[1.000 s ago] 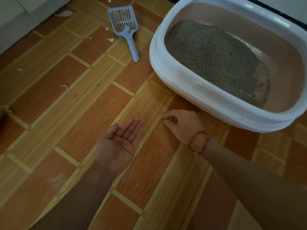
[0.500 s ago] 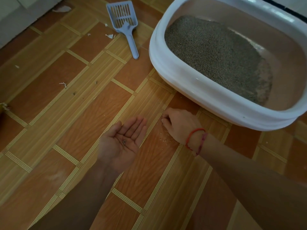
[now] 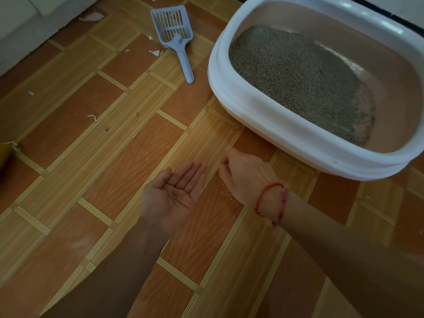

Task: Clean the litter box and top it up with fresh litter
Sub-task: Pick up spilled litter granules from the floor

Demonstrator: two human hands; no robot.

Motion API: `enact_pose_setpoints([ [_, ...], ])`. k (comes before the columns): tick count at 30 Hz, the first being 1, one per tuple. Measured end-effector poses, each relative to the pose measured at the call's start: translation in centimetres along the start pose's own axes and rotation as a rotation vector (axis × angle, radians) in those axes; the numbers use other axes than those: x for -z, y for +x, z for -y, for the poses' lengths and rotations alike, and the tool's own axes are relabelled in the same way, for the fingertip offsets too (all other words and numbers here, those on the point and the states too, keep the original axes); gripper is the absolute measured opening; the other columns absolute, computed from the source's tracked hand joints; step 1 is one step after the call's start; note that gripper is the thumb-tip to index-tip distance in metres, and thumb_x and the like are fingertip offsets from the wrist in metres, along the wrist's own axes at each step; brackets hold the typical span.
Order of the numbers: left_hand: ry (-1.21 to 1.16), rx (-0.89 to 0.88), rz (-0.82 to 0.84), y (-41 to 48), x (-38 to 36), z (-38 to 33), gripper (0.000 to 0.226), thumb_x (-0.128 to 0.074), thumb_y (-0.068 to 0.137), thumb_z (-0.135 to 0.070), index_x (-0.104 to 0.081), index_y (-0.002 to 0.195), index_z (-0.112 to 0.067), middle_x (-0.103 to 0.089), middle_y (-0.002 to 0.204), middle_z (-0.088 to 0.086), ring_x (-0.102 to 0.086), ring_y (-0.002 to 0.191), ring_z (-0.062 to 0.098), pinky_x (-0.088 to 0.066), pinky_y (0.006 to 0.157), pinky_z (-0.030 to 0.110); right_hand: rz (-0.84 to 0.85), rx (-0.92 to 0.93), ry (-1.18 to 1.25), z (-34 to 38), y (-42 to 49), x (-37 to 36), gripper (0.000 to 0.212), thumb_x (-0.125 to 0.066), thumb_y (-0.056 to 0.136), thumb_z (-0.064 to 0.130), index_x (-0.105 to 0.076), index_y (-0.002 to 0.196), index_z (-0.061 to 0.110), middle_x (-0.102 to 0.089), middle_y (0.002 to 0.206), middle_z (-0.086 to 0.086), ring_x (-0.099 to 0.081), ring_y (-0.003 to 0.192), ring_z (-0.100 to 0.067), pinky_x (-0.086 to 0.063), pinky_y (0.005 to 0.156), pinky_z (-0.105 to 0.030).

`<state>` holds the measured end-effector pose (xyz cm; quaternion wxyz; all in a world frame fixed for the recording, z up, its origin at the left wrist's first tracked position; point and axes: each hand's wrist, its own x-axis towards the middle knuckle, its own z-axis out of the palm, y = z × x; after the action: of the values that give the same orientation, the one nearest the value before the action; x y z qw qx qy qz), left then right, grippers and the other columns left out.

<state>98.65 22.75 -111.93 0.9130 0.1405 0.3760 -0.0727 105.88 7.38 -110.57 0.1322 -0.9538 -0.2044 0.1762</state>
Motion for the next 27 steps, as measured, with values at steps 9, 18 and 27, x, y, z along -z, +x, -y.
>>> enact_pose_setpoints([
  [9, 0.132, 0.136, 0.148, -0.4, -0.2, 1.8, 0.059, -0.03, 0.099, -0.031, -0.077, 0.093, 0.003, -0.073, 0.105, 0.018, -0.073, 0.096, 0.026, -0.061, 0.084, 0.036, 0.09, 0.162, 0.188, 5.5, -3.6, -0.2, 0.025, -0.036, 0.101, 0.034, -0.054, 0.109, 0.018, -0.065, 0.108, -0.001, -0.062, 0.096, -0.025, -0.051, 0.081, -0.046],
  [18, 0.057, 0.052, 0.057, -0.2, 0.2, 0.5, 0.058, -0.033, 0.104, -0.028, -0.077, 0.087, 0.007, -0.075, 0.098, 0.021, -0.075, 0.092, 0.03, -0.061, 0.084, 0.04, -0.147, 0.111, 0.328, 3.3, -2.9, 0.0, 0.006, -0.058, 0.092, 0.033, -0.061, 0.094, 0.028, -0.055, 0.076, 0.018, -0.055, 0.077, -0.006, -0.048, 0.071, -0.029],
  [27, 0.003, -0.021, -0.037, -0.1, 0.3, -0.1, 0.054, -0.036, 0.104, -0.022, -0.076, 0.086, 0.009, -0.073, 0.109, 0.023, -0.073, 0.1, 0.035, -0.06, 0.084, 0.046, -0.045, -0.12, 0.203, -2.8, -0.2, -1.1, 0.013, -0.06, 0.093, 0.032, -0.071, 0.097, 0.027, -0.069, 0.092, 0.012, -0.06, 0.085, -0.006, -0.051, 0.075, -0.023],
])
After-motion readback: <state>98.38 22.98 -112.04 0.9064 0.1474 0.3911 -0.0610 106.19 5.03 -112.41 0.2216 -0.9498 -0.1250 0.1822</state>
